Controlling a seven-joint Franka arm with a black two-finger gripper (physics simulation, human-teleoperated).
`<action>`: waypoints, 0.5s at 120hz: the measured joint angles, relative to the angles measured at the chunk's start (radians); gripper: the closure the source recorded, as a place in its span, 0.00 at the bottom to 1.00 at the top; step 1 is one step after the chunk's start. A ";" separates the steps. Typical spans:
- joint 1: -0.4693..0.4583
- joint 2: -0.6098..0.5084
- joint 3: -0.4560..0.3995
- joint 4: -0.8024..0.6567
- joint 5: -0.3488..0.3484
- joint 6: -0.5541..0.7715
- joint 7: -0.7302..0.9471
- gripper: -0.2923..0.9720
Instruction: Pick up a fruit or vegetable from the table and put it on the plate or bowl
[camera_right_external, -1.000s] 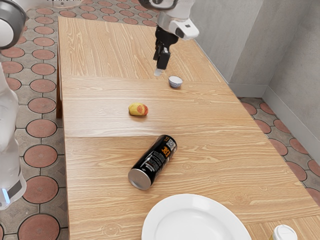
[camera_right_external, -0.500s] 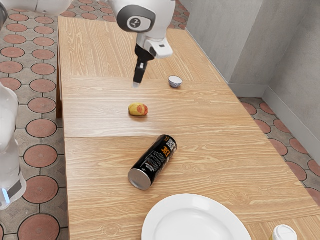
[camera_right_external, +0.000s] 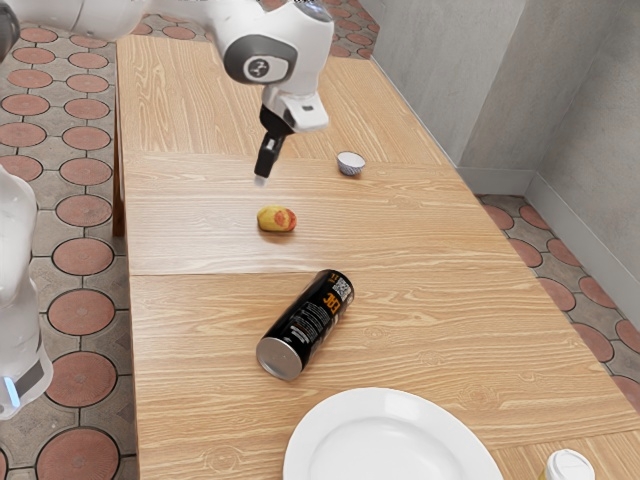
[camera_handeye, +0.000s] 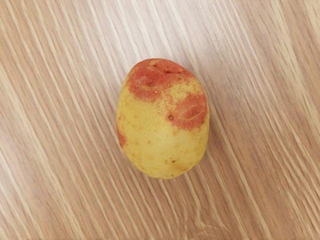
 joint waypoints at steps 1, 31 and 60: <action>0.000 0.000 0.001 -0.001 0.000 0.001 0.001 0.23; 0.000 0.000 0.034 -0.040 0.000 0.032 0.033 0.23; 0.000 0.007 0.033 -0.044 -0.044 0.053 0.022 0.23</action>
